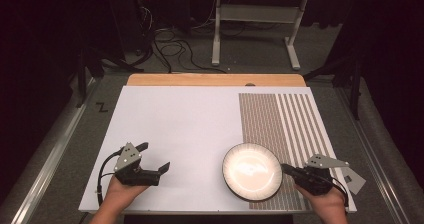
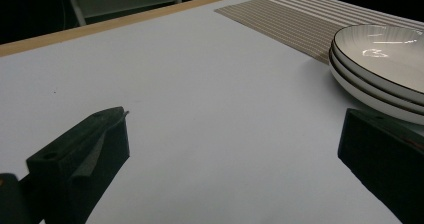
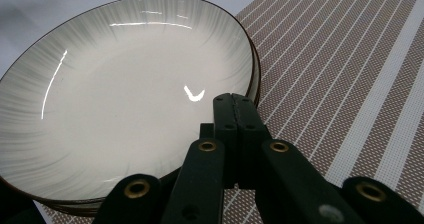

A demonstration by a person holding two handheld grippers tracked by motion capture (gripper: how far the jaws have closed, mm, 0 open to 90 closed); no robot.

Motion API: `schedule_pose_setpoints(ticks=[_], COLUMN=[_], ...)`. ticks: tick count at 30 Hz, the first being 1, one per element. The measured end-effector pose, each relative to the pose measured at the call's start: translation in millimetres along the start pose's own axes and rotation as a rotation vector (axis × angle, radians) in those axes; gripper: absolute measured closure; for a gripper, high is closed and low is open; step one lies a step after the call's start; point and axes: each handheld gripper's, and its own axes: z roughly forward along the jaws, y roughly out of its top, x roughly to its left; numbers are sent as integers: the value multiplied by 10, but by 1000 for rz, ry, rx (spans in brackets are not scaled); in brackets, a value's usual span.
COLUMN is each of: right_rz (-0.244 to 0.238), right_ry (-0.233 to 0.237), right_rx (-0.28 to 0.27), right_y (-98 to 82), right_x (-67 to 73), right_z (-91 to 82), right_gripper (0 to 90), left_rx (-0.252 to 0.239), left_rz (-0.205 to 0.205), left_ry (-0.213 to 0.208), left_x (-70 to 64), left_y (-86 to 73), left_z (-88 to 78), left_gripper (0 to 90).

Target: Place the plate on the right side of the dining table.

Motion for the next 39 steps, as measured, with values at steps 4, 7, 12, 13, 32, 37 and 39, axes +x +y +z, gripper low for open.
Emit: schedule_pose_setpoints(ticks=[4, 7, 12, 13, 32, 37, 39], right_rz=[0, -4, -6, -9, -19, -21, -19], right_ry=[-1, -5, -8, -10, -23, -29, -28], right_rx=[0, -2, -2, -2, 7, 4, 5], right_y=[0, 0, 1, 2, 6, 20, 16], right_x=[-1, 0, 2, 0, 17, 5, 7], right_z=[2, 8, 11, 13, 13, 33, 30], right_gripper=[900, 900, 900, 900, 900, 900, 900], left_rx=[0, 0, 0, 1, 2, 5, 3], left_rz=[0, -1, 0, 1, -7, -5, -7], left_ry=[0, 0, 0, -1, 1, 0, 0], left_x=[-4, -4, -5, -5, 10, 4, 5], left_y=[-1, -1, -1, -1, -5, -4, -4], left_z=[3, 6, 8, 8, 5, 15, 15], left_gripper=[6, 6, 6, 6, 6, 6, 6])
